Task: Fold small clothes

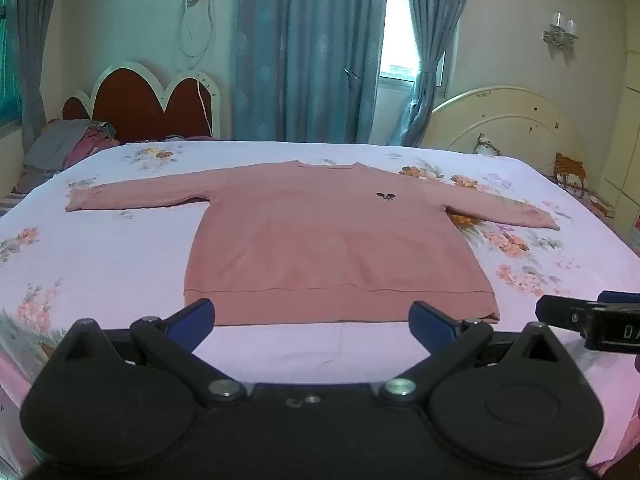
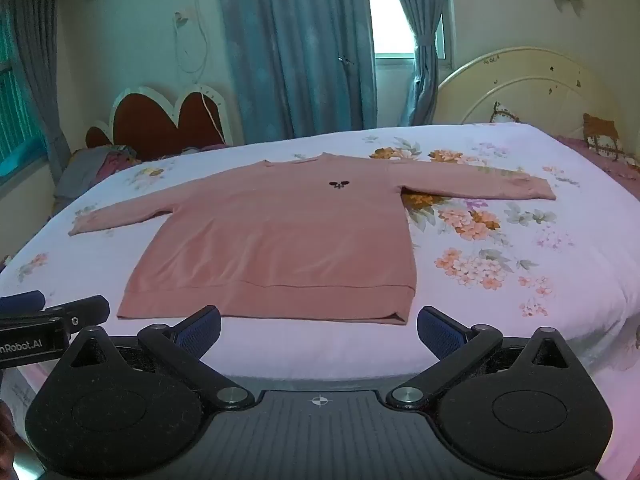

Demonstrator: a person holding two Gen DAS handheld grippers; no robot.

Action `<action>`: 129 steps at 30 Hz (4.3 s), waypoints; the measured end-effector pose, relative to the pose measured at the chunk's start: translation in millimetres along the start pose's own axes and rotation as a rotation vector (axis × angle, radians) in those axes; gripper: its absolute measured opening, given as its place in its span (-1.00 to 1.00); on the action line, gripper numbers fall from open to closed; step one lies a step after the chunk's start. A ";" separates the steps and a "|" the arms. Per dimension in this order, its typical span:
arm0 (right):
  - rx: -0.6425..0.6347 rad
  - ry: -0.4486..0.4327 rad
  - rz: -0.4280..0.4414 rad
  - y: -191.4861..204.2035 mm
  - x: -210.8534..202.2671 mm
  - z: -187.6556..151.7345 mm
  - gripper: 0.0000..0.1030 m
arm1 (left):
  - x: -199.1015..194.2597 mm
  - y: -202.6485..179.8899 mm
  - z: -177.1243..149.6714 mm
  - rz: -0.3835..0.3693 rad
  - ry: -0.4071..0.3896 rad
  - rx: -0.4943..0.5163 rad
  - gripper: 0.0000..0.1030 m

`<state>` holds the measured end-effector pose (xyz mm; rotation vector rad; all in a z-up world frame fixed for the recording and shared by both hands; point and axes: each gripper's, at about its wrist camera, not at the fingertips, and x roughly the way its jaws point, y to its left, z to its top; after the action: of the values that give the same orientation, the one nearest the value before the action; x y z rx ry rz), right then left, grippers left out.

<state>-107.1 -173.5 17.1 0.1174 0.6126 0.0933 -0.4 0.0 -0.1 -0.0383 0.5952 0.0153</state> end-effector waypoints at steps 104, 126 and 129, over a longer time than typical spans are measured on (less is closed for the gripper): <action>0.008 -0.013 -0.009 -6.4 2.9 14.2 1.00 | -5.4 5.7 0.5 0.016 -0.008 -0.011 1.00; 0.120 -0.020 -0.132 -40.4 116.4 89.7 1.00 | 131.5 27.4 75.3 -0.082 0.036 0.014 1.00; 0.157 -0.015 -0.152 -46.9 139.0 102.5 1.00 | 158.1 32.4 86.6 -0.081 0.047 0.028 1.00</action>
<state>67.8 -211.4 14.9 0.2230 0.6118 -0.1025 178.2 36.4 -18.1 -0.0355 0.6404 -0.0729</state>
